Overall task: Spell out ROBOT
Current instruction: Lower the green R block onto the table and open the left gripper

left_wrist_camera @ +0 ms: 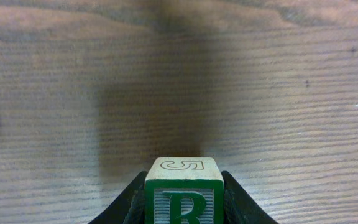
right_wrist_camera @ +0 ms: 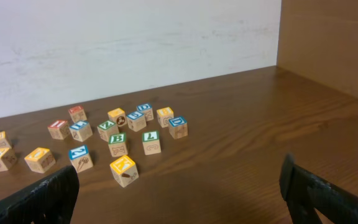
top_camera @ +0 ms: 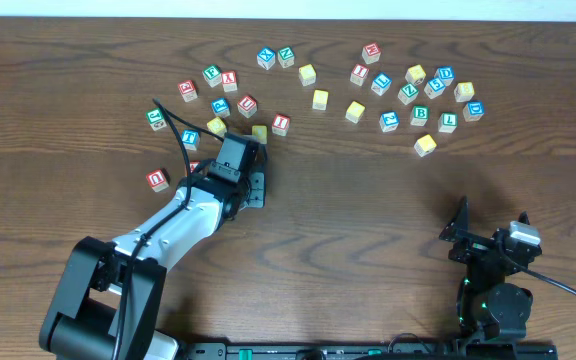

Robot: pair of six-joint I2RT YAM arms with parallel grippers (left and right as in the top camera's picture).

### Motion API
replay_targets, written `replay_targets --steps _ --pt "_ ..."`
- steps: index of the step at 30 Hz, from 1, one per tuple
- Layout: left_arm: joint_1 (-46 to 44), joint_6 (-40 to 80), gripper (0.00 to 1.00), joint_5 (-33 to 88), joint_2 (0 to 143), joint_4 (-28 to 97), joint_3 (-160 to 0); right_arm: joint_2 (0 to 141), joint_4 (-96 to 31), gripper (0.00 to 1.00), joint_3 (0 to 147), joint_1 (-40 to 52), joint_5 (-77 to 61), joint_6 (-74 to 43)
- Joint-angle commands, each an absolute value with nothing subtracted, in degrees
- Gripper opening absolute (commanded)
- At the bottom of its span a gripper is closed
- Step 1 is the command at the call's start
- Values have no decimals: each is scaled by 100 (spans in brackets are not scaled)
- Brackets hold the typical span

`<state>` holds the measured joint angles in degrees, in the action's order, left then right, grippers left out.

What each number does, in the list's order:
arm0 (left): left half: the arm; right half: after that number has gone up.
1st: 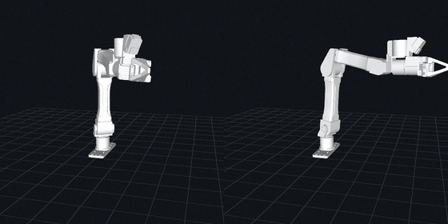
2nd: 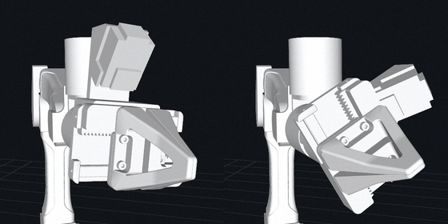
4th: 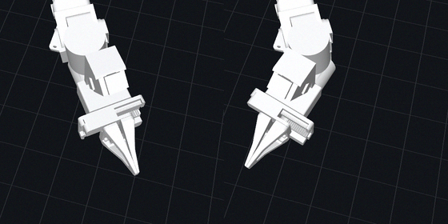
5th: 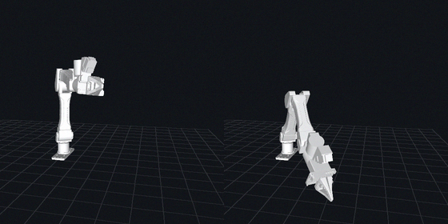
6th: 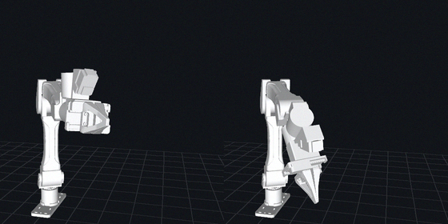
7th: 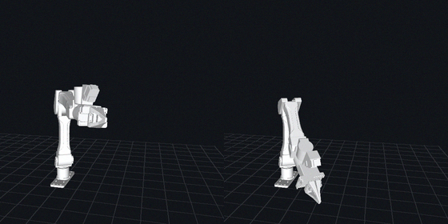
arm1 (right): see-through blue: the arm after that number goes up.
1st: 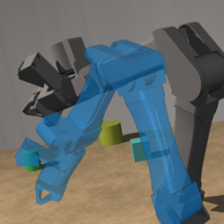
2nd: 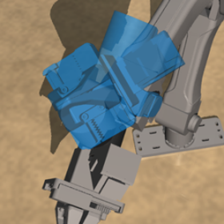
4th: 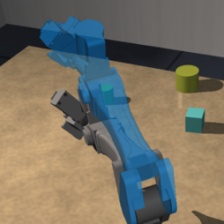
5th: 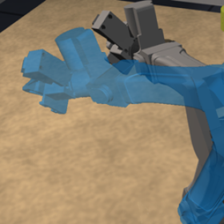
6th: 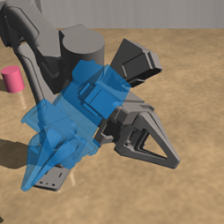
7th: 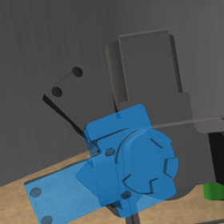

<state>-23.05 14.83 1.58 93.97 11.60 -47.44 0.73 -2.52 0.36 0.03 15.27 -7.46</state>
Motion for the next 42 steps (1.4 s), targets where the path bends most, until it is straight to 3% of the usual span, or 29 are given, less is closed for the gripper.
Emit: replay_targets --steps 1,31,42 --pt "-2322 1511 7 191 9432 1125 -4630 60 -274 99 32 84 1597 -829" --pt "-2322 1468 8 189 9432 1184 -4547 60 -274 99 32 84 1597 -829" --pt "-2322 1468 17 189 9432 1181 -4547 60 -276 99 32 84 1597 -829"
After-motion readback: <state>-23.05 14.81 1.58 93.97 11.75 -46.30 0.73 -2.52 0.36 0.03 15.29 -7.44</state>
